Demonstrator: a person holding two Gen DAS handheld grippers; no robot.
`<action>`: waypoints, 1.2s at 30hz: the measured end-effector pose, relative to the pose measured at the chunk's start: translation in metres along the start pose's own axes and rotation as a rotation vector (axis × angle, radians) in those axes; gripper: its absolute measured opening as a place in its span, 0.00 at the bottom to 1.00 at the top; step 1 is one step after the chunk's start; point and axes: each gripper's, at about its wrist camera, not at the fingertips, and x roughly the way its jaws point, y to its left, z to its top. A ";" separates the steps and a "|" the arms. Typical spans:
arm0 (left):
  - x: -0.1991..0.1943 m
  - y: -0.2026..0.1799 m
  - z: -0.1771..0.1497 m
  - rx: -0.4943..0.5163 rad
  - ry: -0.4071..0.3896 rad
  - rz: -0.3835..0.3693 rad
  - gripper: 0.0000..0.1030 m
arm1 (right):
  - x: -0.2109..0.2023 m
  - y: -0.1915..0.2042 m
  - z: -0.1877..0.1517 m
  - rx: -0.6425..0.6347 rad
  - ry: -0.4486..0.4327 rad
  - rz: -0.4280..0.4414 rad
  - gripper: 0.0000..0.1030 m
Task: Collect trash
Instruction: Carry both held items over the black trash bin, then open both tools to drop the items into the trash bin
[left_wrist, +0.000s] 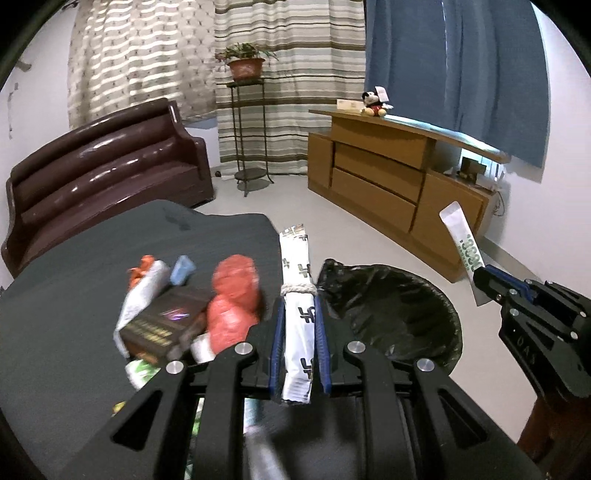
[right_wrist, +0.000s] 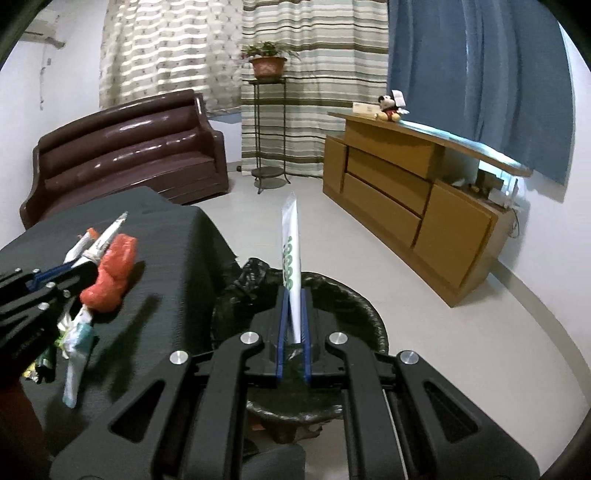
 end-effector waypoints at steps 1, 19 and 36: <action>0.004 -0.004 0.001 0.005 0.003 -0.001 0.17 | 0.002 -0.003 -0.001 0.003 0.001 -0.002 0.07; 0.049 -0.044 0.020 0.032 0.058 0.023 0.17 | 0.036 -0.039 0.001 0.068 0.026 0.011 0.07; 0.064 -0.050 0.025 0.013 0.094 0.058 0.50 | 0.046 -0.053 -0.005 0.127 0.045 0.003 0.32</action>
